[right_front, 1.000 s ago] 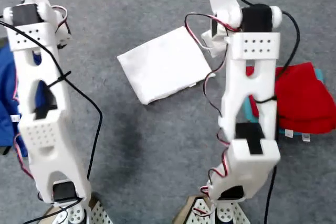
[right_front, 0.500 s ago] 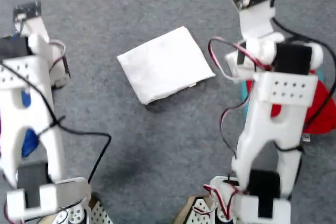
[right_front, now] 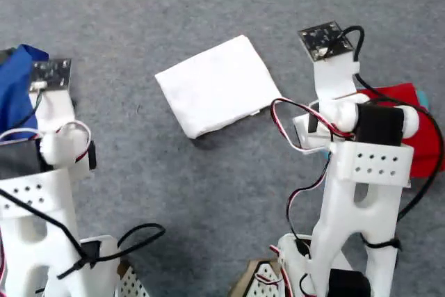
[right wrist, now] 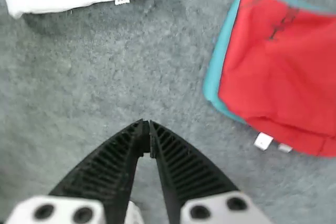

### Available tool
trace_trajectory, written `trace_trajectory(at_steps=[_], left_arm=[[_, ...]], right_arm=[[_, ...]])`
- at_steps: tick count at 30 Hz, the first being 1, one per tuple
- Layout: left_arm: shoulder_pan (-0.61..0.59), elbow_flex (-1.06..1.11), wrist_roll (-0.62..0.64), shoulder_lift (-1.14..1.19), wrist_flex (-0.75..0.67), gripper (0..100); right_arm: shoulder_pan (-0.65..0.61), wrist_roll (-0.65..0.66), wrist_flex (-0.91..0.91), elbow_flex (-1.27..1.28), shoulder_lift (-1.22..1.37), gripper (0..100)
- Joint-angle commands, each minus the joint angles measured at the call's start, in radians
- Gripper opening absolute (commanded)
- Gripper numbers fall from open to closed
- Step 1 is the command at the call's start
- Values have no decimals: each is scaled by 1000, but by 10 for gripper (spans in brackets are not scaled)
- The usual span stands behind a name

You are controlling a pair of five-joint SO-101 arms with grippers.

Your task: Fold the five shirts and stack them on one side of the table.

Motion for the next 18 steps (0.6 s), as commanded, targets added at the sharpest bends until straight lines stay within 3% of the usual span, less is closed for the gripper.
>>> trace_trajectory(at_steps=[1,7,13,18], left_arm=[[-80,63,-6,-31,-74,20],[-218,181,-8,-31,-233,21],[-270,281,-3,-39,-364,21],[-265,285,0,-31,-368,20]], right_arm=[[13,-87,9,1,42,5],[7,-169,2,-47,189,5],[5,-215,-46,-243,377,14],[-18,-381,-43,-406,553,143]])
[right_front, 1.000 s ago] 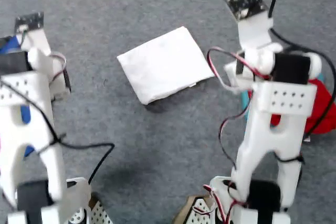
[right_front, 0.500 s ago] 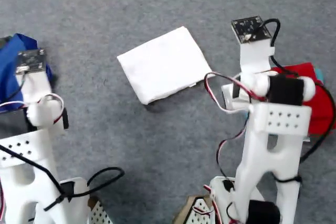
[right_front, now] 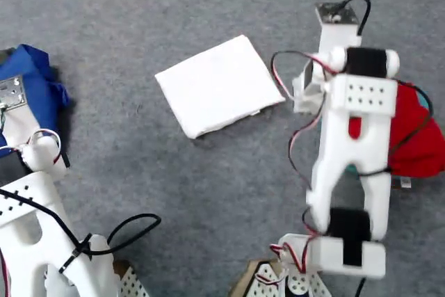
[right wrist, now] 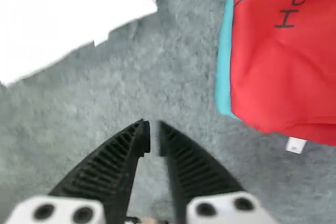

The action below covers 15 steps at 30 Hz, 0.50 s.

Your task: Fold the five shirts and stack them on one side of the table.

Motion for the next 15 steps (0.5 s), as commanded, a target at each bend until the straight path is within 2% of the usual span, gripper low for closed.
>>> trace_trajectory(at_steps=[1,4,15], left_arm=[[-5,6,0,-12,-15,19],[-5,9,2,-12,-14,19],[-11,57,2,-12,-14,19]], right_arm=[[-38,-137,-14,-140,107,169],[-93,-222,-21,-245,208,214],[-291,-595,-37,-688,720,217]])
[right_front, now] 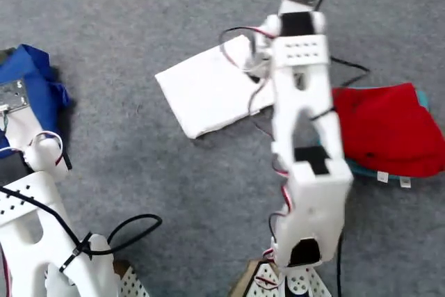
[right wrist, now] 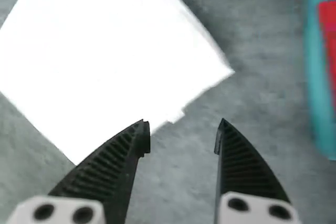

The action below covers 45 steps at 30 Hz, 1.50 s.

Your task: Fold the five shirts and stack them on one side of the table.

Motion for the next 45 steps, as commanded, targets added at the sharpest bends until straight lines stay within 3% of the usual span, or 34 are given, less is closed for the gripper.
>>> trace_trajectory(at_steps=[1,7,11,17,23,27,35,45], left_arm=[[-11,25,2,-12,-12,19],[-12,51,2,-12,-11,19],[-12,44,2,-12,-11,19],[-12,43,0,-12,-12,20],[-11,41,-2,-12,-14,20],[-6,43,-2,-12,-14,20],[-9,41,-5,-12,-9,20],[-11,49,-5,-12,-6,20]], right_arm=[[-41,-87,-9,-205,156,217],[-22,-126,64,-507,383,218],[16,-115,74,-570,397,218],[38,-49,74,-420,214,221],[35,-54,74,-70,4,356],[18,-55,26,56,-30,392],[13,-57,-167,19,125,390],[8,-98,-147,-254,384,389]])
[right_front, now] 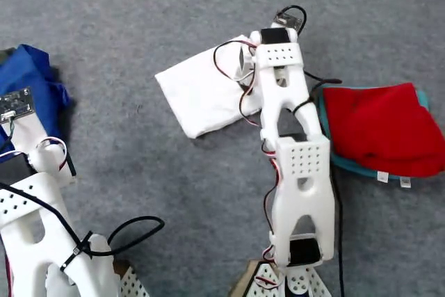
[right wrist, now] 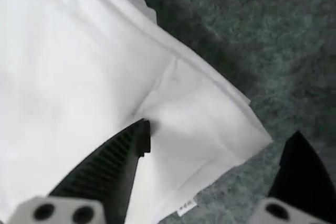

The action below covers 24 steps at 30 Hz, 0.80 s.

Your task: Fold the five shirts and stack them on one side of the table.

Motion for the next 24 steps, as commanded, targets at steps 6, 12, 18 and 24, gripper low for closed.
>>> trace_trajectory(at_steps=[6,12,18,24], left_arm=[[-11,-2,-2,-12,-3,19],[-9,-9,-2,-19,37,19],[-12,-2,-2,-19,40,19],[-12,-11,-5,-19,32,19]], right_arm=[[-18,-14,51,-252,133,224],[-22,-14,68,-341,243,183],[-18,-6,109,-458,292,96],[10,-3,147,-588,291,5]])
